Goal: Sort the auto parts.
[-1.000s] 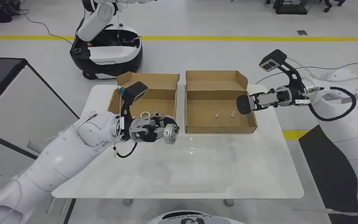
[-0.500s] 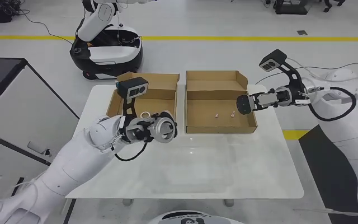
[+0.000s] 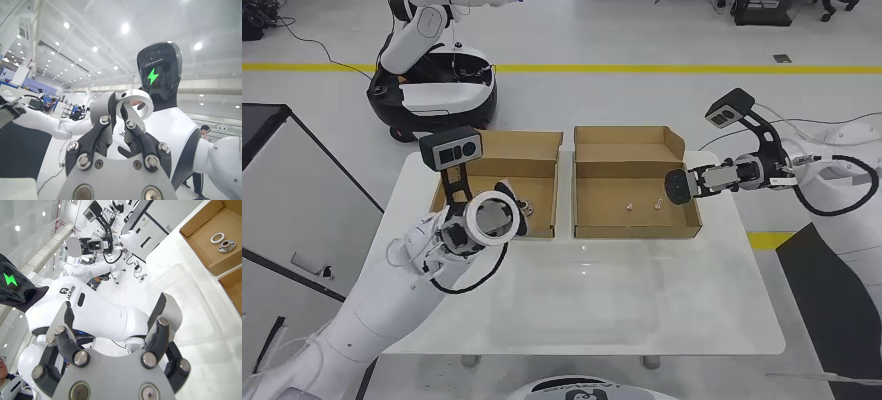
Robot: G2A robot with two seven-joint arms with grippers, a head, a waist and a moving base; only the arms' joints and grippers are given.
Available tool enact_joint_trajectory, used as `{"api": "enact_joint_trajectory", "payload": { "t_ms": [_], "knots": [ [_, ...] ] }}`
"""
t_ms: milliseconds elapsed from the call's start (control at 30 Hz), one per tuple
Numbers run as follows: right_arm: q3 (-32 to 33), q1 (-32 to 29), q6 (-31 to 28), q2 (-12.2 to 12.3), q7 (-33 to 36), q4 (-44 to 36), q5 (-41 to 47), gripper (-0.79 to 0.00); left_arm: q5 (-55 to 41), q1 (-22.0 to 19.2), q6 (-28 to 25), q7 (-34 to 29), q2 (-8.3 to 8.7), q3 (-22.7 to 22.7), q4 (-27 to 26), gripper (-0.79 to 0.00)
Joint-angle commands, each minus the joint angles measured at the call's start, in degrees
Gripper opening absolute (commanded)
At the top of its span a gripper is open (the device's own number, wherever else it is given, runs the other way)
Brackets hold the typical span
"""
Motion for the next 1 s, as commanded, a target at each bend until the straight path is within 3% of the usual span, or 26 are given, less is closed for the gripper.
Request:
{"api": "enact_joint_trajectory", "payload": {
  "t_ms": [0,400,667,967],
  "knots": [
    [0.0,0.0,0.0,0.0,0.0,0.0,0.02,0.0,-0.69,0.58,0.0,0.0,-0.45,-0.45,-0.46,-0.785],
    [0.0,0.0,0.0,0.0,0.0,0.0,0.02,0.0,-2.73,2.2,0.0,-0.01,-2.47,-1.96,-1.55,-0.785],
    [0.0,0.0,0.0,0.0,0.0,0.0,0.02,0.0,5.97,2.49,0.0,0.0,-1.42,-1.98,2.46,-0.785],
    [0.0,0.0,0.0,0.0,0.0,0.0,0.02,0.0,7.44,2.65,0.0,0.01,-0.31,-2.35,3.79,-0.785]
  ]
}}
